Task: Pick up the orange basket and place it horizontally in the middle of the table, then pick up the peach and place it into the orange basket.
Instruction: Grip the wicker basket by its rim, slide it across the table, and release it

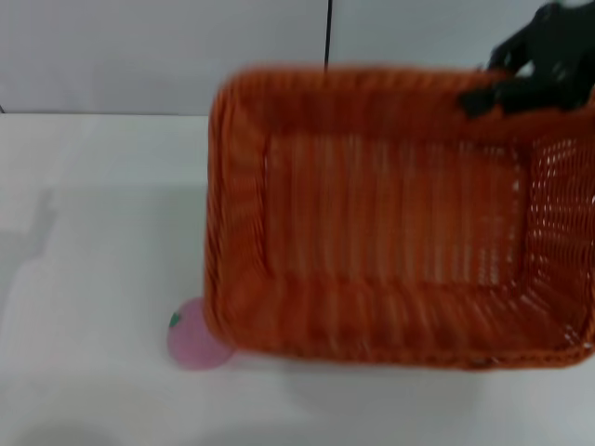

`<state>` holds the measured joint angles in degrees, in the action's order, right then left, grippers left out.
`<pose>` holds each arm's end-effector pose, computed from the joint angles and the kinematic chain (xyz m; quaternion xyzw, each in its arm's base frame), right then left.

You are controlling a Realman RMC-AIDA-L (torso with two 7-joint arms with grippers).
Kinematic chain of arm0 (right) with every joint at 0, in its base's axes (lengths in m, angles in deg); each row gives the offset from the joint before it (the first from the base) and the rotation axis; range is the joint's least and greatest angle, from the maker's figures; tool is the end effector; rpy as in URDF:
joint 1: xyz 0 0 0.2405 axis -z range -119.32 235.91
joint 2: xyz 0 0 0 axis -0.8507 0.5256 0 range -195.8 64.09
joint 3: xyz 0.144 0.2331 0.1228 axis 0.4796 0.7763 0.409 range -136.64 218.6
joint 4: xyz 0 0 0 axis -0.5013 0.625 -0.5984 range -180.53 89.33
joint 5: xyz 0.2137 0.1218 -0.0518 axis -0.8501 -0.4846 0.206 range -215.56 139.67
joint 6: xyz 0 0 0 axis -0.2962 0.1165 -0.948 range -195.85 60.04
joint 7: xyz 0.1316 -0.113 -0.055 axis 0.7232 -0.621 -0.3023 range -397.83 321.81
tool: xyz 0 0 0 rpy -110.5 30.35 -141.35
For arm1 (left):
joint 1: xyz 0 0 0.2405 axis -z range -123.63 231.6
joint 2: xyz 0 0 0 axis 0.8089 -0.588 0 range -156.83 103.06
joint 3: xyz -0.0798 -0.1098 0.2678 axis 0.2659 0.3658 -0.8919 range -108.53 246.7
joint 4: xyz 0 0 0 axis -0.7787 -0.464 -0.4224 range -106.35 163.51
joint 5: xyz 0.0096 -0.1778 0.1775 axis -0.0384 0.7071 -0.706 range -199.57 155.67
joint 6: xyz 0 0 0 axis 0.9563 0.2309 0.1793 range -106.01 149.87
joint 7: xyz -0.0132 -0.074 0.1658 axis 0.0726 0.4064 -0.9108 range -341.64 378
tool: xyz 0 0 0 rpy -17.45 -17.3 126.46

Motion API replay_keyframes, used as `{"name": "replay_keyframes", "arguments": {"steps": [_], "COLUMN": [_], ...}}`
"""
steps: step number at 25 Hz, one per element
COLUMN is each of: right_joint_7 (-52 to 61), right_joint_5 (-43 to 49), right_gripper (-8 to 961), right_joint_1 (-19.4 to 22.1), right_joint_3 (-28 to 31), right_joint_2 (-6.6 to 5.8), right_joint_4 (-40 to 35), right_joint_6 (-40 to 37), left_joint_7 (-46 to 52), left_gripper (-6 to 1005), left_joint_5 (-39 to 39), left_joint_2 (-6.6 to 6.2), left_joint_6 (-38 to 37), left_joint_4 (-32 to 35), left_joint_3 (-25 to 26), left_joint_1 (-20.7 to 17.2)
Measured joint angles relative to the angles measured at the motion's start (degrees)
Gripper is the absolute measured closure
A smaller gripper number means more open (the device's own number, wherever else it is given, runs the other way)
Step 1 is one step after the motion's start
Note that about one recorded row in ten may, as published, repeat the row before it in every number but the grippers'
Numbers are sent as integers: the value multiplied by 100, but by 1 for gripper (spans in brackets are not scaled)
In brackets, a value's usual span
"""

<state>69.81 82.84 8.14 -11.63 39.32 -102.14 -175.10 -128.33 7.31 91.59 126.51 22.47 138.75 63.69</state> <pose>0.1506 0.4655 0.0673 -0.9941 0.0986 0.0412 0.0181 -0.3999 0.2649 0.0254 -0.5577 -0.1926 -0.5428 0.5977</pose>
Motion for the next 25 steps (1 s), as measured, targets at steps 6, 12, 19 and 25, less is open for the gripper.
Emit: {"name": "replay_keyframes", "arguments": {"steps": [6,12,19,25], "right_joint_7": [-671,-1039,-1169,-1301], "right_joint_5": [811,848,837,841], "right_gripper": [789,789,789,790], "right_joint_1": [-361,-522,-557,-601], "right_joint_3": [-167,-169,-185,-194], "right_joint_2": [281,306,465,710], "right_joint_4": [649,1249,1458,1583], "right_joint_6": [248,712,1126,1423], "left_joint_7": [8,111,127,130], "left_gripper": [207,208,209,209], "left_joint_5": [0,0,0,0], "left_joint_2": [6,9,9,9], "left_joint_6": [7,32,23,5], "left_joint_4": [-38,-7,-7,-38], "left_joint_3": [-6,8,12,12], "left_joint_1": [-49,-68,-88,-92]}}
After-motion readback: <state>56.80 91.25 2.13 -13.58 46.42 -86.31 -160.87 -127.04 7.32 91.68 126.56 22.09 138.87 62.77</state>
